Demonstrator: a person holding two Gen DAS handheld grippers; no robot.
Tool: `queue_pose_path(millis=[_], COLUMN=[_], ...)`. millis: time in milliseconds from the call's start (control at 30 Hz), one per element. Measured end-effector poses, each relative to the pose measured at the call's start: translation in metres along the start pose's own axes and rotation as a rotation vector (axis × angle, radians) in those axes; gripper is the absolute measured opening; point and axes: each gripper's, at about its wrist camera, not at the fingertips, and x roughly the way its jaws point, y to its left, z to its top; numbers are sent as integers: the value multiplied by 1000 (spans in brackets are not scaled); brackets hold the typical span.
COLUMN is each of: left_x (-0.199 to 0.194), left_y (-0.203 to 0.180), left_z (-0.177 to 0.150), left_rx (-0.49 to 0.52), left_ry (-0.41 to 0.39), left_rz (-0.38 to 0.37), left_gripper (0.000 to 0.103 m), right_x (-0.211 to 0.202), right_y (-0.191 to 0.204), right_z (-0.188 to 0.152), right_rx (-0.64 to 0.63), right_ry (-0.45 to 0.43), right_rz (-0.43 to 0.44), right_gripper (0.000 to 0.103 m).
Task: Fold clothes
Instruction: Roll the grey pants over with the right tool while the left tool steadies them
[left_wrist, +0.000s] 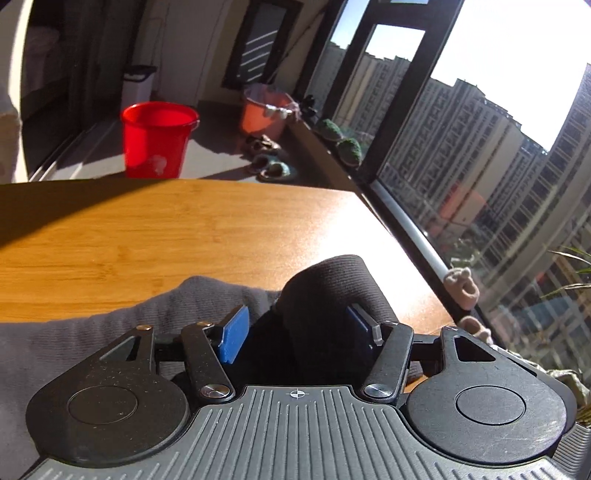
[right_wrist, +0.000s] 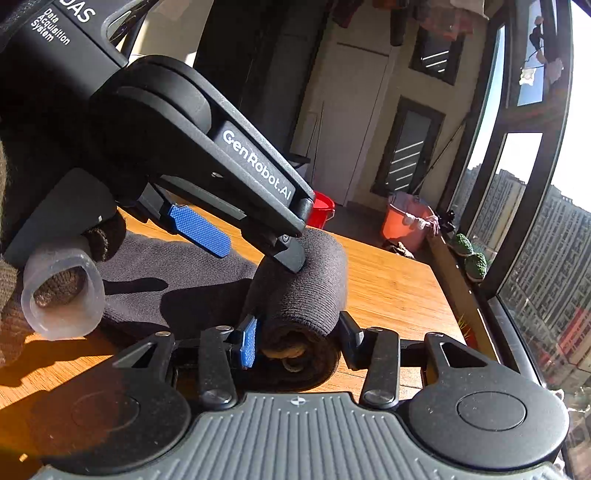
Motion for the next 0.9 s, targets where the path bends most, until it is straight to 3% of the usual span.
queue_pose_path(millis=[167,300,367,433,600,700,800,900], left_x=[1,-3,-5,-7,-24,-32,-21,-6], left_y=[27,41,43,45,49,40,26,26], left_z=[-9,-14,-15,-15,-6,-3,-4,-10], left_rx=[-54,-72,-77,-89,-133,-106,-26,-2], left_ry=[15,8,4,2,-36,-59,-38,-12], left_rz=[16,10,6,1,-26,-39,45,100], left_gripper=[68,68,68,67,65,66,64,68], right_x=[0,-1,0,3,-1,0,0,-2], right_y=[-18,-31,-27,-19,-6,4,-1,-27], right_z=[-3,-7,-8,-8,-11,-10,-10,-13], right_rx=[170,301,251,161,57,-10,11,168], right_ry=[-13,-34,-26,-21,-29,-33,-38,-40], right_rz=[114,170,144,105,73,57,79,156], right_gripper=[60,62,50,44,42,42,42,46])
